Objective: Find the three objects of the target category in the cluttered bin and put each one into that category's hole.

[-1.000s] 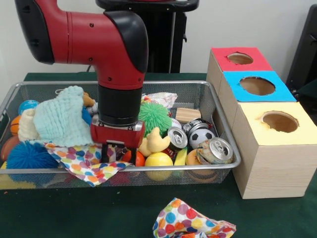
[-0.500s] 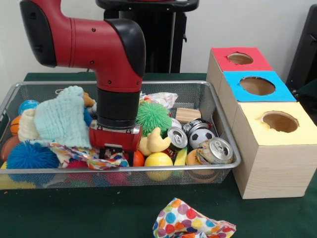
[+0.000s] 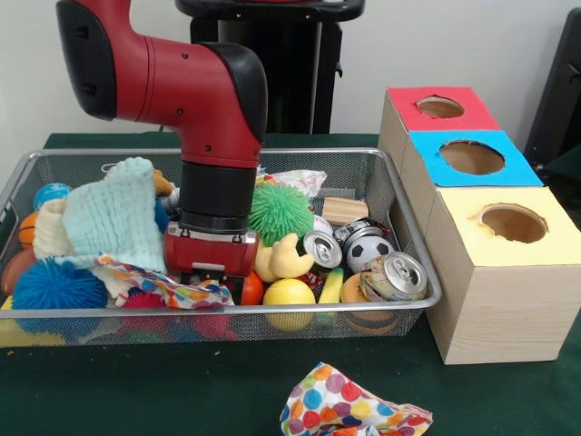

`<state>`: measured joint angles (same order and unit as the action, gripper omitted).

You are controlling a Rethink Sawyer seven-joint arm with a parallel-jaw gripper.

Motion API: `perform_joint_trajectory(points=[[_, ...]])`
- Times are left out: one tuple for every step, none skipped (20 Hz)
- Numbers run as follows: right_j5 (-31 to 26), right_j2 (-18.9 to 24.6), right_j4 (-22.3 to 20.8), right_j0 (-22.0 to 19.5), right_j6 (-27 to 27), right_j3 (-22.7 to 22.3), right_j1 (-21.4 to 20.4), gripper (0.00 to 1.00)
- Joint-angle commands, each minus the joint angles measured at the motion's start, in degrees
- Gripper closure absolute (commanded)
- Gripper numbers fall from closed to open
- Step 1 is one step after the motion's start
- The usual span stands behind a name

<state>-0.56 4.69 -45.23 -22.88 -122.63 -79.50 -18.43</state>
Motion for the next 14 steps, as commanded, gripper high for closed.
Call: perform_joint_trajectory(points=[[5.6,-6.9,2.0,1.9,-7.5,5.5,12.8,0.0],[6.1,-7.3,2.5,2.1,-7.3,5.6,13.1,0.0],[7.0,-8.0,3.1,2.4,-7.1,5.8,13.6,0.0],[7.8,-8.7,3.7,2.7,-6.9,6.0,13.9,0.0],[8.0,-8.9,4.0,2.6,-6.4,6.0,14.2,0.0],[8.5,-9.2,4.3,2.7,-6.0,6.0,14.3,0.0],[8.6,-9.4,4.6,2.8,-5.5,6.0,14.6,0.0],[9.0,-9.5,4.8,2.8,-5.2,6.0,14.6,0.0],[9.3,-9.1,4.6,2.5,-4.6,5.9,14.5,0.0],[9.5,-8.8,4.5,2.2,-4.1,5.7,14.4,0.0],[9.7,-8.4,4.9,1.7,-4.1,5.2,14.2,1.0],[9.1,-8.0,4.7,1.5,-3.8,5.3,14.1,1.0],[8.5,-7.7,4.4,1.3,-3.5,5.3,14.0,1.0],[7.8,-7.4,4.2,1.2,-3.2,5.3,13.8,1.0]])
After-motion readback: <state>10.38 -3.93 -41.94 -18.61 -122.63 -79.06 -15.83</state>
